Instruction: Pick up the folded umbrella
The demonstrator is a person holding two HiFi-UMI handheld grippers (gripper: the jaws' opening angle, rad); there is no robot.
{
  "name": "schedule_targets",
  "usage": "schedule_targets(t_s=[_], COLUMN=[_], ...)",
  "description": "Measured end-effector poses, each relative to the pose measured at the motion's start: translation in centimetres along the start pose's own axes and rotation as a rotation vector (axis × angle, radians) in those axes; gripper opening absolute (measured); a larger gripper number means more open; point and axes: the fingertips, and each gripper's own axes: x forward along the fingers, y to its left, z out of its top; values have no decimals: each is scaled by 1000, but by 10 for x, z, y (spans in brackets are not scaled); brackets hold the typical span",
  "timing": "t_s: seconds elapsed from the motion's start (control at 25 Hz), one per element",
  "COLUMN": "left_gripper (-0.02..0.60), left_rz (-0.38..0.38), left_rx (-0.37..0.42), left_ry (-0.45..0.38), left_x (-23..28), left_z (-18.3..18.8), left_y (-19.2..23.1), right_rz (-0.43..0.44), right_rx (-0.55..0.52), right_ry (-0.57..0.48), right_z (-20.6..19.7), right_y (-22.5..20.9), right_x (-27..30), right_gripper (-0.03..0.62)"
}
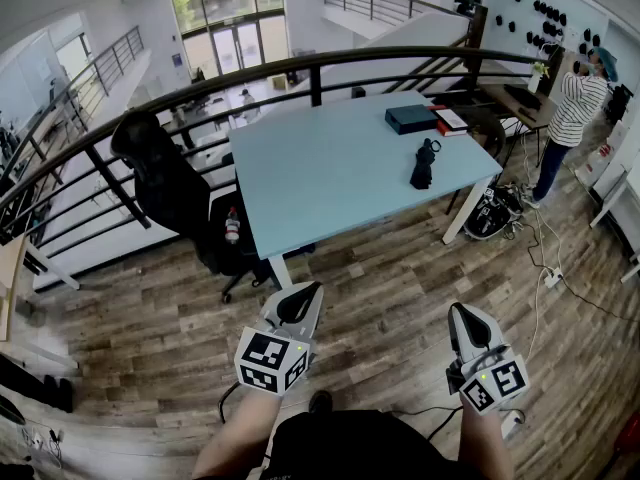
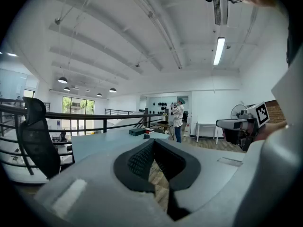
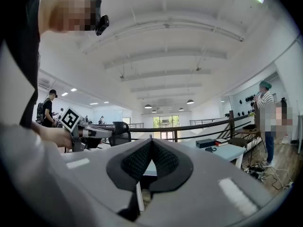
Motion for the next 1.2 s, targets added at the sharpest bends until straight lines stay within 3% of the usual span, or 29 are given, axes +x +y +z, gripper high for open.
schedule_targets(t_s=[0.4,0.76,1.2], left_gripper=[6,6,6], left_rz=[-16,-64,-101], left_rx=[-10,-22,-41], left_ry=[-6,-2,20], left_x=[-15,-22,-2], left_z=[-2,-9,-18], left_y=[46,76,89], right_rz=[-4,22,-6], right_rx=[-1,78,132], right_ry=[5,-7,27], right_z=[-2,-1,-13], right_y=[36,70,61], right_x=[36,58,73], right_gripper=[-2,0,0])
